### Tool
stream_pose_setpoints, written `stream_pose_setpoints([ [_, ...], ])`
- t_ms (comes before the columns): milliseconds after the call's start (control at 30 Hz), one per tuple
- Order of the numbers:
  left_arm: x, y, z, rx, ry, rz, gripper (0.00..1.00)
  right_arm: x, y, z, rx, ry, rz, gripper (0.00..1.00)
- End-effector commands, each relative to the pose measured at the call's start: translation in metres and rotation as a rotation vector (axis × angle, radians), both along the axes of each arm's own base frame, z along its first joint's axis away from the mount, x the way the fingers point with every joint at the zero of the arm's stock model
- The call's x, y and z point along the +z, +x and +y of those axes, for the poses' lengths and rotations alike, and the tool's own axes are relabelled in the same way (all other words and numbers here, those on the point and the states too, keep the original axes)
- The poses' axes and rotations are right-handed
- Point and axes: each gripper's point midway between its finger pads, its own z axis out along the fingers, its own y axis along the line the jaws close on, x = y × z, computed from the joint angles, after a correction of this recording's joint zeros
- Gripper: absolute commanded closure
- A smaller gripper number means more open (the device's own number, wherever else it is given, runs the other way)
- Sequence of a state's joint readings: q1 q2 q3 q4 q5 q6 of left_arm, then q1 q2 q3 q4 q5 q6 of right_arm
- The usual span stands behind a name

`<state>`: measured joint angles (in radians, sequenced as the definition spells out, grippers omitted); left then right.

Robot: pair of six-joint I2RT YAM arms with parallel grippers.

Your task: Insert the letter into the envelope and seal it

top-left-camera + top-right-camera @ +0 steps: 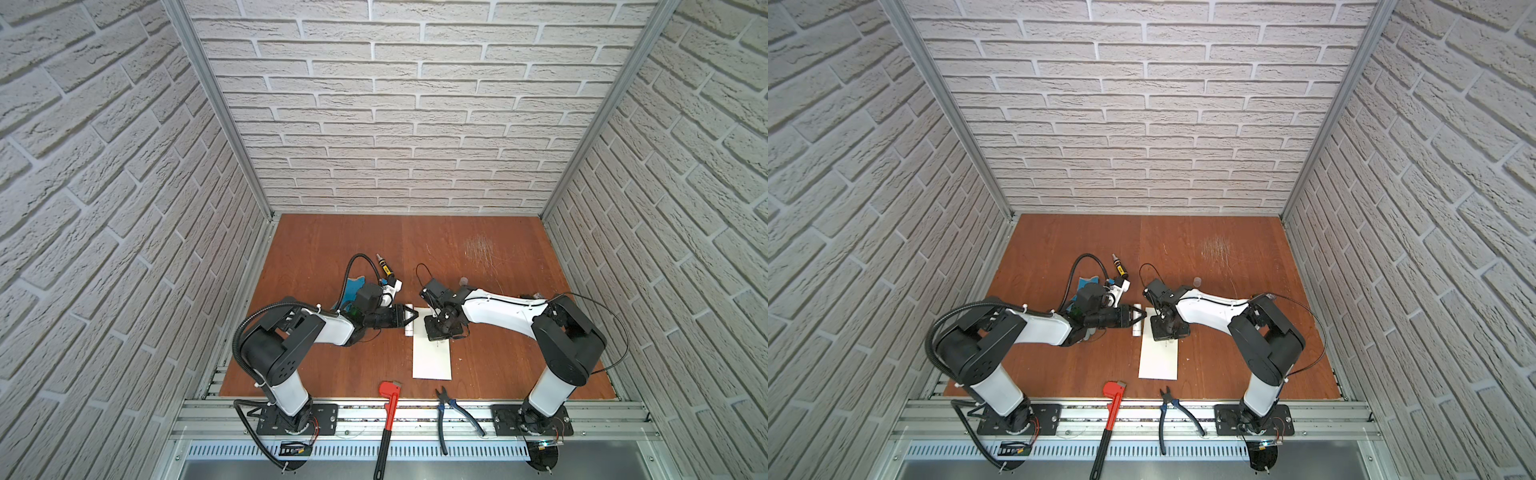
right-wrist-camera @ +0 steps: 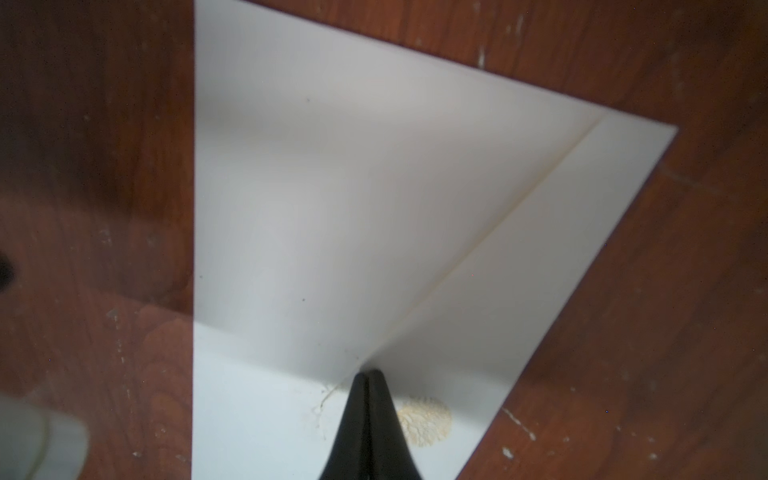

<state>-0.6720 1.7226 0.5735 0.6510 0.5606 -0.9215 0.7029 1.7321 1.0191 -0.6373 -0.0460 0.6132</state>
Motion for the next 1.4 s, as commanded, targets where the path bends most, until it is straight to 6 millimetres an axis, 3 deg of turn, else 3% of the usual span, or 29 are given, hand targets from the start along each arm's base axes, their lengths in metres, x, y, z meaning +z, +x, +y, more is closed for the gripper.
stream_pose_setpoints([
  [0, -0.003, 0.0, -0.012, 0.002, 0.005, 0.045, 1.0, -0.009, -0.016, -0.009, -0.012, -0.023, 0.054, 0.94],
  [333, -0.037, -0.014, -0.022, -0.013, 0.095, 0.236, 1.0, -0.014, -0.018, -0.015, -0.017, -0.055, 0.064, 0.94],
  [600, -0.055, -0.023, -0.014, -0.015, 0.177, 0.32, 1.0, -0.019, -0.023, -0.02, -0.025, -0.096, 0.085, 0.92],
  [1000, -0.066, -0.03, -0.006, -0.012, 0.222, 0.349, 1.0, -0.023, -0.028, -0.02, -0.015, -0.128, 0.111, 0.76],
  [1100, -0.066, -0.03, -0.005, -0.011, 0.224, 0.349, 1.0, -0.005, -0.02, -0.015, -0.002, -0.107, 0.074, 0.7],
  [1233, -0.067, -0.03, -0.005, -0.013, 0.226, 0.346, 1.0, 0.046, -0.005, -0.009, 0.009, -0.075, -0.018, 0.59],
  [1367, -0.068, -0.03, -0.005, -0.012, 0.222, 0.347, 1.0, 0.086, -0.002, -0.017, -0.011, -0.083, -0.071, 0.55],
])
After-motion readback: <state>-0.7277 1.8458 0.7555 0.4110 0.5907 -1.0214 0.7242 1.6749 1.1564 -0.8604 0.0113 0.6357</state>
